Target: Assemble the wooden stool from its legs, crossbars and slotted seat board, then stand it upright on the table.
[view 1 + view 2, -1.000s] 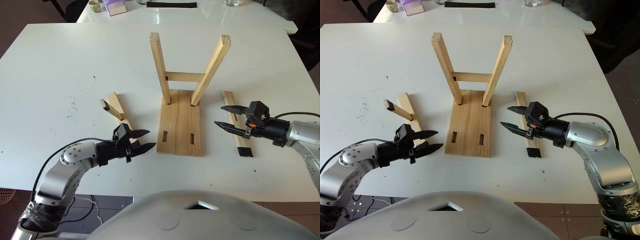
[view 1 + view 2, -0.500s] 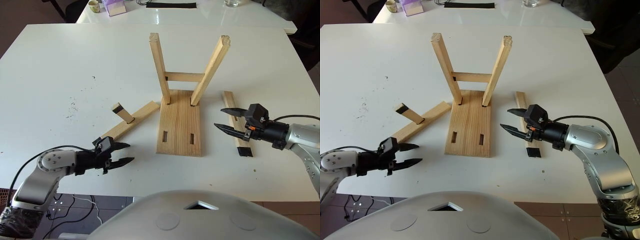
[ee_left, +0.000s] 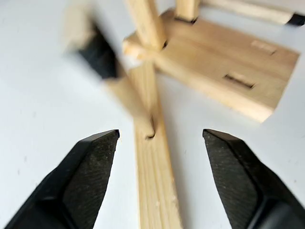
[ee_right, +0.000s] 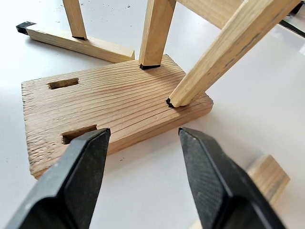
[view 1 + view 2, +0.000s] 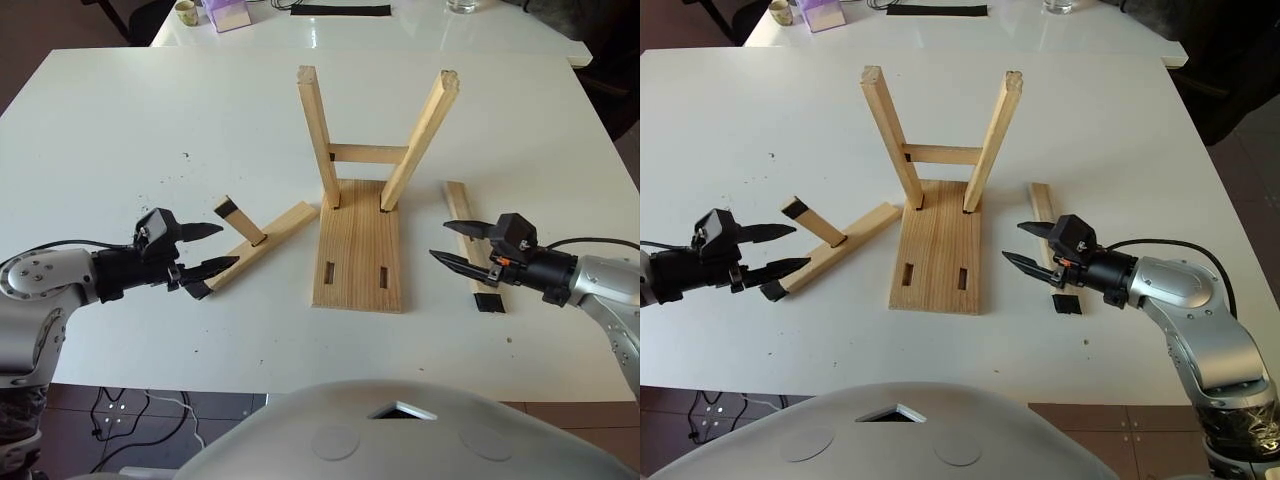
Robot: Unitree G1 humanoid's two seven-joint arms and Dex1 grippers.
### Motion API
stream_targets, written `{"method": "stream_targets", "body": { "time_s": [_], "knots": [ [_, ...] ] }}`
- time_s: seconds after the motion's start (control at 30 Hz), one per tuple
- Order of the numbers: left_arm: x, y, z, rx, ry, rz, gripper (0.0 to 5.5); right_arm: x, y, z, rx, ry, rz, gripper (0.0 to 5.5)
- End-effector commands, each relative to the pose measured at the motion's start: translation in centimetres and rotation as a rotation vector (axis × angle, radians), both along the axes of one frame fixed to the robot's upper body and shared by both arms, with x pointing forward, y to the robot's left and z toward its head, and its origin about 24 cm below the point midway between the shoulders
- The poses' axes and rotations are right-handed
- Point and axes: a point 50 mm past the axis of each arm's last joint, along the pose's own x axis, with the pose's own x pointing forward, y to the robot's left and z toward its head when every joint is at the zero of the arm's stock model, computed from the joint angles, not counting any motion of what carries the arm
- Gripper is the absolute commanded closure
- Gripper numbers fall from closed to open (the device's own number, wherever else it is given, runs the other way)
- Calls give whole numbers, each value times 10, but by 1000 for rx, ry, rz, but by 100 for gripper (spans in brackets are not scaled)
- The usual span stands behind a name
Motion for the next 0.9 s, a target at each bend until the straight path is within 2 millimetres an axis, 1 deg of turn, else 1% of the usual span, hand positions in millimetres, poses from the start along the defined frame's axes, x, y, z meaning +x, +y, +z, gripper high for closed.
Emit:
{"method": "stream_targets", "body": {
  "time_s": [0.03,0.1,0.13,0.2,0.3,0.43,0.57,0.6,0.63,0.77,0.9],
  "knots": [
    [2,4,-16,-9,32,101,162,4,-1,2,-27,-17,19,285],
    [7,6,-21,-22,25,155,144,8,-3,3,-39,-31,8,285],
    [8,5,-23,-33,28,163,144,9,-4,3,-43,-34,8,285],
    [9,1,-27,-48,33,159,144,10,-5,2,-60,-33,15,285],
    [8,-2,-38,-44,53,151,144,11,-4,1,-68,-33,27,285],
    [3,-8,-55,2,88,117,144,13,-3,1,-72,-35,40,285],
    [4,3,-76,148,75,136,144,15,-1,1,-73,-34,52,285],
    [6,5,-77,156,55,141,163,15,-1,1,-74,-33,53,285],
    [7,6,-75,146,40,140,171,14,-1,1,-74,-32,54,285],
    [10,-5,-59,-20,-4,97,230,12,-1,0,-75,-28,48,285],
    [14,-9,-54,-107,-20,89,300,12,0,-1,-73,-31,44,285]
  ]
}}
